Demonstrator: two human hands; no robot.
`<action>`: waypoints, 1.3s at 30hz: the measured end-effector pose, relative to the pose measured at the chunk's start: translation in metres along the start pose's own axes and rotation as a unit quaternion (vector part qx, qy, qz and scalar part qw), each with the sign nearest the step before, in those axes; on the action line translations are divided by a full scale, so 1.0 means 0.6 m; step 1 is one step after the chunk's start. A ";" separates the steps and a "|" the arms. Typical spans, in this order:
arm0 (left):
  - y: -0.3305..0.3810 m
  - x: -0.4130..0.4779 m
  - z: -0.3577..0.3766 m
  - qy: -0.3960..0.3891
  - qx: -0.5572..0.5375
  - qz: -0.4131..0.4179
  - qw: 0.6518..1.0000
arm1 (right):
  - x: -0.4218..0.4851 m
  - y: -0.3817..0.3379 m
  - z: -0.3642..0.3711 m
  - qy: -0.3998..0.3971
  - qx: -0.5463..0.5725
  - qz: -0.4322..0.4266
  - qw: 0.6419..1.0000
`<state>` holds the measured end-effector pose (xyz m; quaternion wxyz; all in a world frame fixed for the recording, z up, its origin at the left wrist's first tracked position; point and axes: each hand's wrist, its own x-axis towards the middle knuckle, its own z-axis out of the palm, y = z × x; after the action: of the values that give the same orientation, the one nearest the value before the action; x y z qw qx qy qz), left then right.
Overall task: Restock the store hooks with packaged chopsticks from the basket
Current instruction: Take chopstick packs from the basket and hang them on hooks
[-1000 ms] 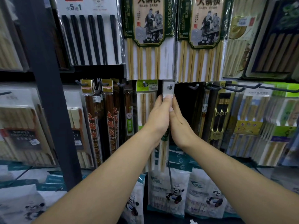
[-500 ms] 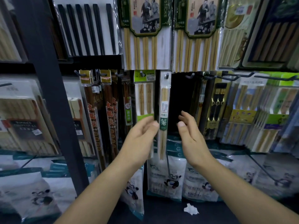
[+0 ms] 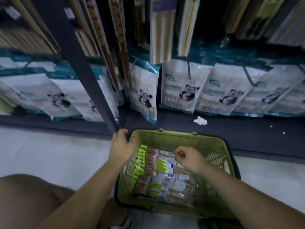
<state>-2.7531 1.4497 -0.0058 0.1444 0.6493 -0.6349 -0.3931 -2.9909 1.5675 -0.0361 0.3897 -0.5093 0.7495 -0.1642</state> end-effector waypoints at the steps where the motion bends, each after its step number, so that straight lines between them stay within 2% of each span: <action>1: -0.028 -0.005 0.011 0.000 0.015 -0.027 1.000 | 0.003 0.024 0.030 -0.032 -0.019 0.021 0.999; 3: -0.075 -0.018 0.029 -0.007 0.023 -0.061 0.998 | 0.007 0.063 0.084 -0.074 -0.040 0.043 0.995; 6: -0.133 -0.038 0.049 -0.036 0.000 -0.095 0.995 | 0.008 0.104 0.157 -0.143 -0.079 0.031 0.986; 9: -0.162 -0.049 0.059 -0.029 -0.031 -0.103 0.994 | 0.016 0.130 0.205 -0.209 -0.105 0.024 0.972; 12: -0.169 -0.047 0.061 -0.018 -0.047 -0.094 0.994 | 0.022 0.142 0.232 -0.236 -0.146 0.012 0.961; 22: -0.180 -0.040 0.066 -0.011 -0.058 -0.087 0.995 | 0.029 0.144 0.260 -0.212 -0.204 0.000 0.956; 27: -0.184 -0.037 0.070 -0.022 -0.070 -0.087 0.994 | 0.026 0.141 0.268 -0.189 -0.190 0.026 0.963; 30: -0.188 -0.035 0.072 -0.017 -0.069 -0.082 0.994 | 0.033 0.139 0.266 -0.203 -0.162 0.033 0.965; 39: -0.194 -0.031 0.077 -0.014 -0.071 -0.075 0.994 | 0.036 0.141 0.260 -0.240 -0.192 -0.001 0.952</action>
<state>-2.7002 1.4993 -0.1097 0.1515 0.6778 -0.5564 -0.4562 -2.9315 1.6081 -0.1998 0.4530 -0.5997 0.6506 0.1093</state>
